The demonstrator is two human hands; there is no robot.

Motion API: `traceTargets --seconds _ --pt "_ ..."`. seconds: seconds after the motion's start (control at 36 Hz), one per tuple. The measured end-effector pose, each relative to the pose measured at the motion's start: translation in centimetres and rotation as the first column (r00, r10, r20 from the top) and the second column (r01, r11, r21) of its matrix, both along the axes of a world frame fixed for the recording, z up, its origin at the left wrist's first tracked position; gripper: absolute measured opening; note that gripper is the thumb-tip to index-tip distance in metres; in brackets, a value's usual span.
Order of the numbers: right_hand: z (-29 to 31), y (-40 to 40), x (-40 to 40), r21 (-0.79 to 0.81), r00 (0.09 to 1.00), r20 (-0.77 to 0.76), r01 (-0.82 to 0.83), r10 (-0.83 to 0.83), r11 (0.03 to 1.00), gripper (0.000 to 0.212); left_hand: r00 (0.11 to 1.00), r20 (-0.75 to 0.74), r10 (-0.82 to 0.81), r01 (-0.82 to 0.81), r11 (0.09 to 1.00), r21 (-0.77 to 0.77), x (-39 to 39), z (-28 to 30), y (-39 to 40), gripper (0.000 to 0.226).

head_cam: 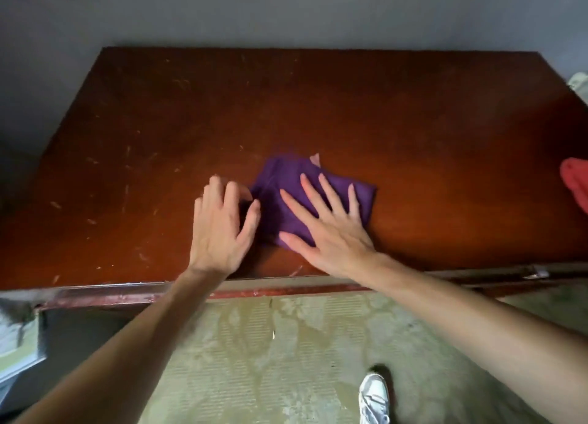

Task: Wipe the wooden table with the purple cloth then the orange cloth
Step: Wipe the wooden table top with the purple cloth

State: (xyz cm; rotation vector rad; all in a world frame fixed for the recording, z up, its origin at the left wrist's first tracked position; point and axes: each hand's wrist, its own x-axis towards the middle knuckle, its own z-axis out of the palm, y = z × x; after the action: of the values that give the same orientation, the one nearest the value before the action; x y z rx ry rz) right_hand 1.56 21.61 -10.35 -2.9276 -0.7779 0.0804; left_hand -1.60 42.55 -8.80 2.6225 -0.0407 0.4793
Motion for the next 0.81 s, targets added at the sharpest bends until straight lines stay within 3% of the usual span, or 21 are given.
traceTargets --seconds 0.11,0.22,0.39,0.56,0.81 --pt "-0.3 -0.2 -4.1 -0.033 0.986 0.036 -0.163 0.164 0.986 0.076 0.985 -0.122 -0.122 0.146 0.967 0.211 -0.5 0.2 5.2 0.035" --pt "0.5 -1.0 -1.8 -0.099 0.934 -0.016 -0.357 0.357 0.929 0.077 0.963 -0.225 -0.147 0.213 0.929 0.304 -0.3 0.0 8.5 0.046" --pt "2.0 -0.6 5.1 -0.095 0.845 -0.119 -0.532 0.521 0.841 0.071 0.938 -0.281 -0.202 0.291 0.9 0.323 1.2 -0.4 9.2 0.058" --pt "1.7 1.2 12.9 -0.122 0.851 -0.073 -0.525 0.52 0.842 0.07 0.947 -0.287 -0.143 0.216 0.945 0.244 1.3 -1.1 9.2 0.063" --pt "2.2 3.2 26.2 -0.166 0.798 -0.092 -0.602 0.596 0.781 0.068 0.927 -0.339 -0.163 0.232 0.957 0.174 1.5 -0.5 9.2 0.06"
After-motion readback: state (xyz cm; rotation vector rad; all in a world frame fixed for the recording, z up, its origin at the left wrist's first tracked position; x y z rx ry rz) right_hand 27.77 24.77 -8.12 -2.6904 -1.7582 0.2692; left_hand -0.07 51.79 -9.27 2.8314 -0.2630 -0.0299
